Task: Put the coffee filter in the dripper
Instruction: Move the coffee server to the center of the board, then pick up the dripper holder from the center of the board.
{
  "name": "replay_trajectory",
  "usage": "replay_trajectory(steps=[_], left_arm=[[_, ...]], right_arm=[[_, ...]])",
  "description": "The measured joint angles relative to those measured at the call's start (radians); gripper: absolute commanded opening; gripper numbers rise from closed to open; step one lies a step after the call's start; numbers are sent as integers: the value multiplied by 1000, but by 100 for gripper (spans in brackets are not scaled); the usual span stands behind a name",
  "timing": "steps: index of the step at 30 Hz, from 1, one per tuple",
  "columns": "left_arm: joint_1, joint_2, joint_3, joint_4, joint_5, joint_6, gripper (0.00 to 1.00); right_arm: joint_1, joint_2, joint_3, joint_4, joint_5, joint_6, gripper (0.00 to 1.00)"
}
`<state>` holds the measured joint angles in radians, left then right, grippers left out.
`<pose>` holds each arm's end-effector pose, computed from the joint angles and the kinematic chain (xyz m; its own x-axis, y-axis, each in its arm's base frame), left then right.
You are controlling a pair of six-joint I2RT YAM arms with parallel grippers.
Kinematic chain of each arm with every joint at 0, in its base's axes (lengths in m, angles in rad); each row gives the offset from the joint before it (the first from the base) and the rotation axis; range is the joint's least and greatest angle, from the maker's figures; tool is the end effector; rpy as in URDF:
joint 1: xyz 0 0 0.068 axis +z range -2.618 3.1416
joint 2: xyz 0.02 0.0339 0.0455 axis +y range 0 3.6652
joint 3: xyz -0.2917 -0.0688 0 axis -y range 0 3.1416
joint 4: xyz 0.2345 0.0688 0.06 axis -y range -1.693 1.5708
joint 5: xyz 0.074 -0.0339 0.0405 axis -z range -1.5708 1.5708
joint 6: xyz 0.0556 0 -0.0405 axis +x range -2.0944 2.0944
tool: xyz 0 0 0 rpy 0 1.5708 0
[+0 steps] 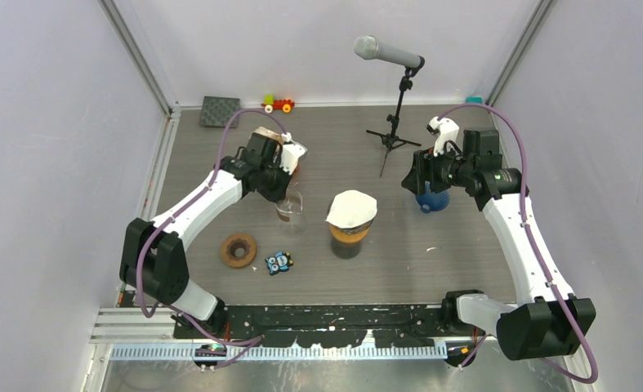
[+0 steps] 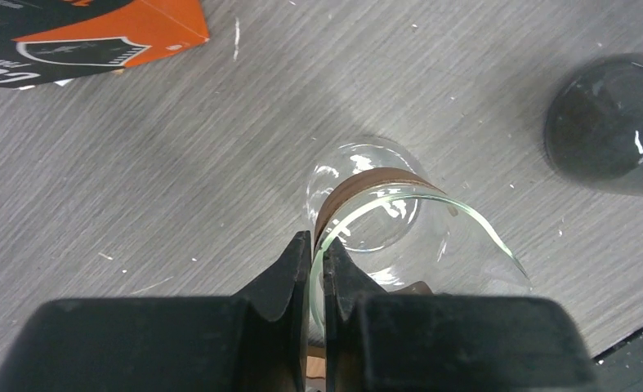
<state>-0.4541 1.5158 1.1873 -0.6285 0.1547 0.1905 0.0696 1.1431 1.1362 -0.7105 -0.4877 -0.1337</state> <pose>0.2834 -0.1479 0.2805 -0.6242 0.5129 -0.5894 0.6430 0.7657 -0.0146 0.2243 0.0418 0.3564 -0.5948 -0.1595 -0.7879 -0.4974 0.8430 0.2049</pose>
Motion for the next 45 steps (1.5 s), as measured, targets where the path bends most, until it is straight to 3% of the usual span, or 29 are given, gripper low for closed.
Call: replay_trajectory(steps=[4, 9, 12, 14, 21, 27, 32, 40, 45], left_arm=[[23, -1, -8, 26, 11, -4, 18], [31, -14, -31, 50, 14, -5, 47], [36, -38, -36, 52, 14, -6, 74], [44, -67, -37, 53, 14, -12, 82], [121, -202, -42, 42, 29, 0, 82], [306, -326, -109, -34, 64, 85, 81], [420, -337, -201, -115, 99, 212, 81], [435, -310, -330, -207, 150, 495, 80], [435, -275, -377, -206, 156, 600, 73]], right_arm=[[0, 0, -2, 0, -5, -3, 67], [0, 0, -2, 0, -5, -6, 68], [0, 0, -2, 0, -5, -10, 68], [0, 0, -2, 0, -5, -11, 68], [0, 0, -2, 0, -5, -19, 68], [0, 0, -2, 0, -6, -22, 68], [0, 6, -2, -2, -17, -26, 68], [0, 27, -2, -9, -32, -29, 68], [0, 29, -2, -10, -35, -29, 68]])
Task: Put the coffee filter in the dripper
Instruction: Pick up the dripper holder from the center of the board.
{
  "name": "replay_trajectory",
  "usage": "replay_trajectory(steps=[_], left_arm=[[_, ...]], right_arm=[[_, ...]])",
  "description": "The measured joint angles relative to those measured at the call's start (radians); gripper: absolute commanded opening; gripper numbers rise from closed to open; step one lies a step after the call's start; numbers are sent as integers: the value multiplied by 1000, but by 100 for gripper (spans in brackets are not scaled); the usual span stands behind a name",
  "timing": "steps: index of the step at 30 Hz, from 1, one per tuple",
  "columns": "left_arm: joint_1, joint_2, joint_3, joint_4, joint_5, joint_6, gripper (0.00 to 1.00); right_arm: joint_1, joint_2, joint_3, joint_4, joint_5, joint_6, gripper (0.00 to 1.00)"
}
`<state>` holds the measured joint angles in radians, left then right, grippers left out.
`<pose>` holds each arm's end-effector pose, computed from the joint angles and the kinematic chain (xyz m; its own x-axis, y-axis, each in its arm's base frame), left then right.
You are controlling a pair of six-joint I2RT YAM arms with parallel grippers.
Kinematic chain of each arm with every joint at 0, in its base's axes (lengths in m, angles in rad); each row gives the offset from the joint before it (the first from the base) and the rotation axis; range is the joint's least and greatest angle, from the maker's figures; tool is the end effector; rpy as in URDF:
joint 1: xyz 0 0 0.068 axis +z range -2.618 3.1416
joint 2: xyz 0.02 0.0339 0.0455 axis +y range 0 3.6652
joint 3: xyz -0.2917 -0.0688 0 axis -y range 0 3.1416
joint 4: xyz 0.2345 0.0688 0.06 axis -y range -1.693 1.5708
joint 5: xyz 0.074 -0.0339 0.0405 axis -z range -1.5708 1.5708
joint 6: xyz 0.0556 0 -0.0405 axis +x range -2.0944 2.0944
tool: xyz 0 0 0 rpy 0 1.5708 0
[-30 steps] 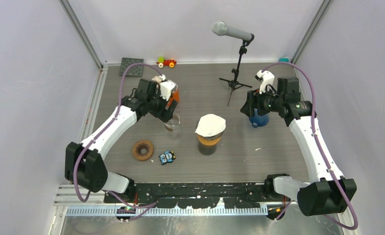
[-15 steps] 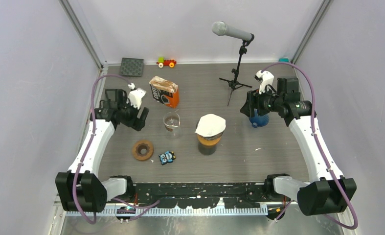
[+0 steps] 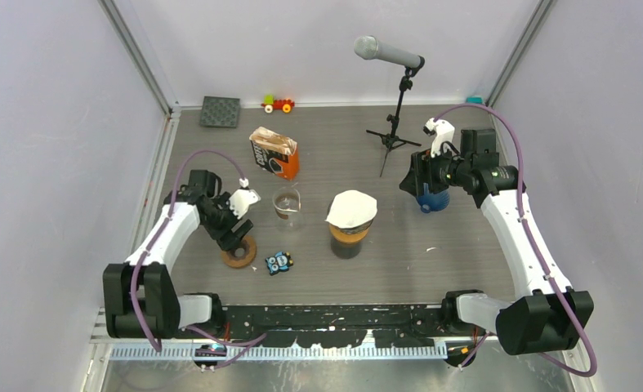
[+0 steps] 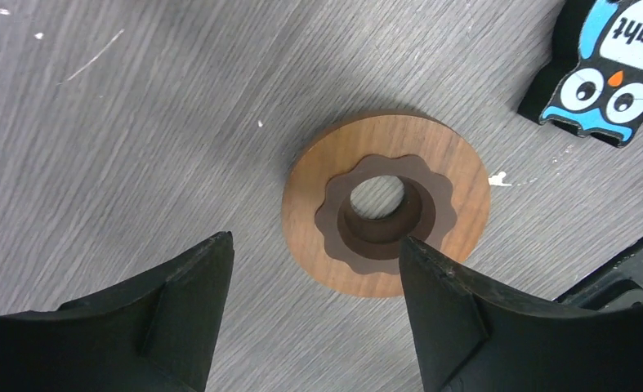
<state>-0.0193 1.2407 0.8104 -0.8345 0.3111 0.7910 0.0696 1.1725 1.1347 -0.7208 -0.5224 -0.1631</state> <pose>0.2015 -0.0209 0.2251 -0.5917 0.6885 -0.4194 0.7556 0.6549 0.0090 0.2297 0.0438 0.3494 -0.6087 -0.1835 -0.7719 -0.5274 0.8204 0.2208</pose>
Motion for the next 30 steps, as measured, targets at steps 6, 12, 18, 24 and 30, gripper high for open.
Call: replay_trajectory(steps=[6, 12, 18, 24, 30], left_arm=[[0, 91, -12, 32, 3, 39, 67], [0, 143, -29, 61, 4, 54, 57], [0, 156, -44, 83, 6, 53, 43], [0, 160, -45, 93, 13, 52, 22], [0, 163, 6, 18, 35, 21, 14]], right_arm=[[0, 0, 0, -5, 0, 0, 68], [0, 0, 0, -6, 0, 0, 68], [0, 0, 0, -7, 0, 0, 68], [0, 0, 0, -7, 0, 0, 68], [0, 0, 0, -8, 0, 0, 68]])
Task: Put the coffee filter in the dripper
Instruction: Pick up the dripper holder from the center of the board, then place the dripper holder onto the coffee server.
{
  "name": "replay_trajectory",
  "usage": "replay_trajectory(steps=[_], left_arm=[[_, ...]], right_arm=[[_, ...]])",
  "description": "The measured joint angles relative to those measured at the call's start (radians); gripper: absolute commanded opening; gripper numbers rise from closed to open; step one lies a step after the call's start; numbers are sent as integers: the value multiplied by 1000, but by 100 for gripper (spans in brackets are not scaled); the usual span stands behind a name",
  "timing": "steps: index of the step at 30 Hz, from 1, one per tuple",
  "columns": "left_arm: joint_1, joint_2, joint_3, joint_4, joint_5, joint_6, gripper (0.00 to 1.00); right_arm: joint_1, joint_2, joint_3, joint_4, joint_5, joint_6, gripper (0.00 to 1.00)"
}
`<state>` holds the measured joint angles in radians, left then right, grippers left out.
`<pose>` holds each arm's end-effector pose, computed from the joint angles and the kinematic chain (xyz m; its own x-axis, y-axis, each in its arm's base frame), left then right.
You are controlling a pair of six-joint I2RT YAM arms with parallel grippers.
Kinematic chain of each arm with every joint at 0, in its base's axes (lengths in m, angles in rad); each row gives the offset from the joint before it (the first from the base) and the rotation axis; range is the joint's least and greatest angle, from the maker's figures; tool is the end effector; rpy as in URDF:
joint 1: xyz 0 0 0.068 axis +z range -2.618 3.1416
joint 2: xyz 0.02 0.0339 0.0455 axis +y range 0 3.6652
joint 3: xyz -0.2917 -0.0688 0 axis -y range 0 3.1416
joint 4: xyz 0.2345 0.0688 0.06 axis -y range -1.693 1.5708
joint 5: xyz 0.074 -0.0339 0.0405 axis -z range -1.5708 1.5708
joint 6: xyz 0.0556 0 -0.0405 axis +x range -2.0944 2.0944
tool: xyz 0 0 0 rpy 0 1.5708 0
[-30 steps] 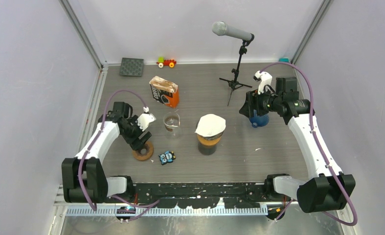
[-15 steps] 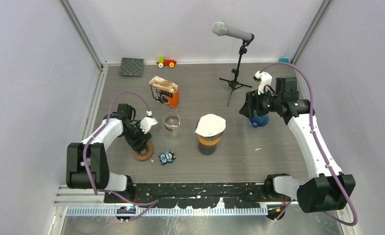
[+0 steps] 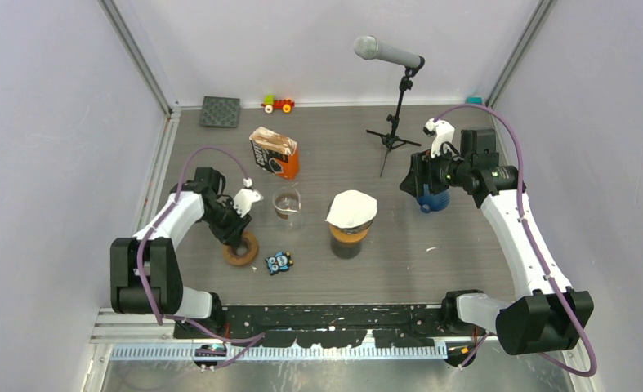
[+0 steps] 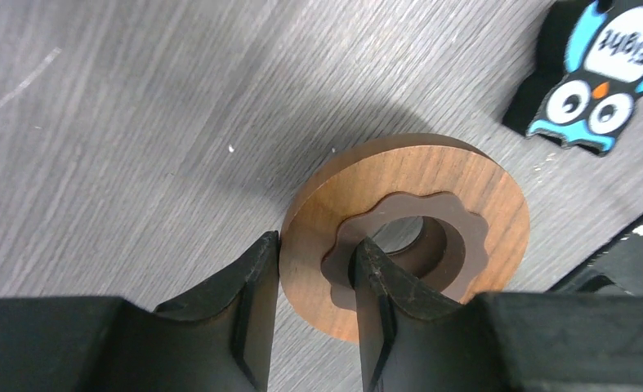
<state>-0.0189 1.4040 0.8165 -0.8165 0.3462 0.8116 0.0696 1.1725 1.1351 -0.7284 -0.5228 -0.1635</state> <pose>0.2206 -0.0230 0.1966 -0.6249 0.6943 -0.3570 0.7662 0.6331 -0.1099 0.2290 0.0438 0.3489 -0.6140 -0.1842 -0.7675 -0.5263 0.8203 0.2241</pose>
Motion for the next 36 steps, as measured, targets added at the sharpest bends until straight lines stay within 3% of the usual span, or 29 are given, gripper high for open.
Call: replay_trajectory(steps=[7, 14, 26, 36], left_arm=[[-13, -61, 154, -130, 67, -68, 14], [-108, -60, 412, -200, 81, -220, 14], [-299, 289, 848, -282, 27, -428, 14], [-343, 414, 924, -353, -27, -474, 16]], right_arm=[[0, 0, 0, -2, 0, 0, 68], [0, 0, 0, -2, 0, 0, 68], [0, 0, 0, -5, 0, 0, 68], [0, 0, 0, -5, 0, 0, 68]])
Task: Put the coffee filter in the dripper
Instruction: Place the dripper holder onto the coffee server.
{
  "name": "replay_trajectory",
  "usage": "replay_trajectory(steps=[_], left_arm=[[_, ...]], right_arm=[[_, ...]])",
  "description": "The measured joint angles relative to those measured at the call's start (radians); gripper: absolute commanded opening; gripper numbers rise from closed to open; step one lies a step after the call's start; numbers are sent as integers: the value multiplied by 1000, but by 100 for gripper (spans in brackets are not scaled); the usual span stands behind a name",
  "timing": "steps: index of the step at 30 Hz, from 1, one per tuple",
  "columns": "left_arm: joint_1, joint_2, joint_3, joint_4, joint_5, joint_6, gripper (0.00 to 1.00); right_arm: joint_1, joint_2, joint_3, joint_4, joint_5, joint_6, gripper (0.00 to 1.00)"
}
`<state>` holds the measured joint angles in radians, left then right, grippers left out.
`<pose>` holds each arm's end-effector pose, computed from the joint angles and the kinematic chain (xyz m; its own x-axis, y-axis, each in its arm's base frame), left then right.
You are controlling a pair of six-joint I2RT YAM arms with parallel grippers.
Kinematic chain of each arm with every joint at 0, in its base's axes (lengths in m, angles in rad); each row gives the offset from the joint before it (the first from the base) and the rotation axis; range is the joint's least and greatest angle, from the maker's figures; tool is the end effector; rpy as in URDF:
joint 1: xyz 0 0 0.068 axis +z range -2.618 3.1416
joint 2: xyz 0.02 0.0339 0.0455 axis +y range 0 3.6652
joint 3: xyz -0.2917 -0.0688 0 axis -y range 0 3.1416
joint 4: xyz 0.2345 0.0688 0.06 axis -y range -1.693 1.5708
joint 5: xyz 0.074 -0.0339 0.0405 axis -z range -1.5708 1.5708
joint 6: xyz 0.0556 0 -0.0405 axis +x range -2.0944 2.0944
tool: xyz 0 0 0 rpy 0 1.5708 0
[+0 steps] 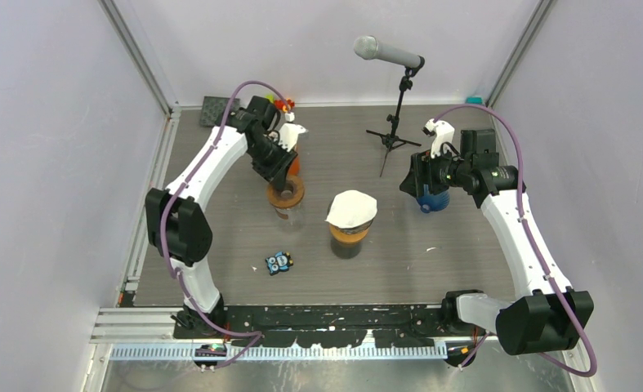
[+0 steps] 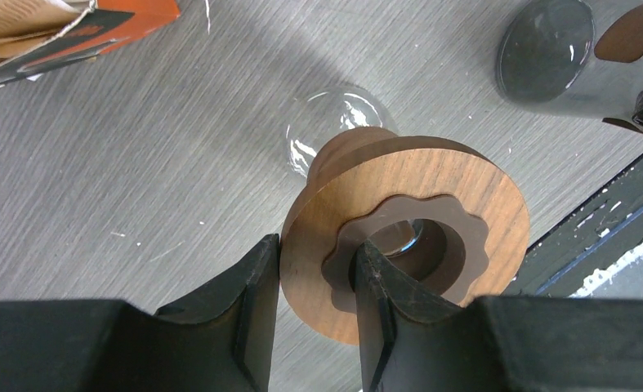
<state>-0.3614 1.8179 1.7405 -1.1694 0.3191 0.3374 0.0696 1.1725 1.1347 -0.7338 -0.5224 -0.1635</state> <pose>0.3401 -0.1472 0.3178 -0.6947 0.5986 -0.3989 0.6985 0.6938 -0.1752 0.2286 0.0437 0.3483 -0.6184 -0.1845 -0.7639 -0.5247 0.8206 0.2266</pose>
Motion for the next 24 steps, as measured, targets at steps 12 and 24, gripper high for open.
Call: replay_trajectory(steps=[12, 24], left_arm=[[-14, 0, 6, -18, -59, -13, 19], [-37, 0, -3, 5, -91, -18, 23]], right_arm=[[0, 0, 0, 0, 0, 0, 68], [0, 0, 0, 0, 0, 0, 68]])
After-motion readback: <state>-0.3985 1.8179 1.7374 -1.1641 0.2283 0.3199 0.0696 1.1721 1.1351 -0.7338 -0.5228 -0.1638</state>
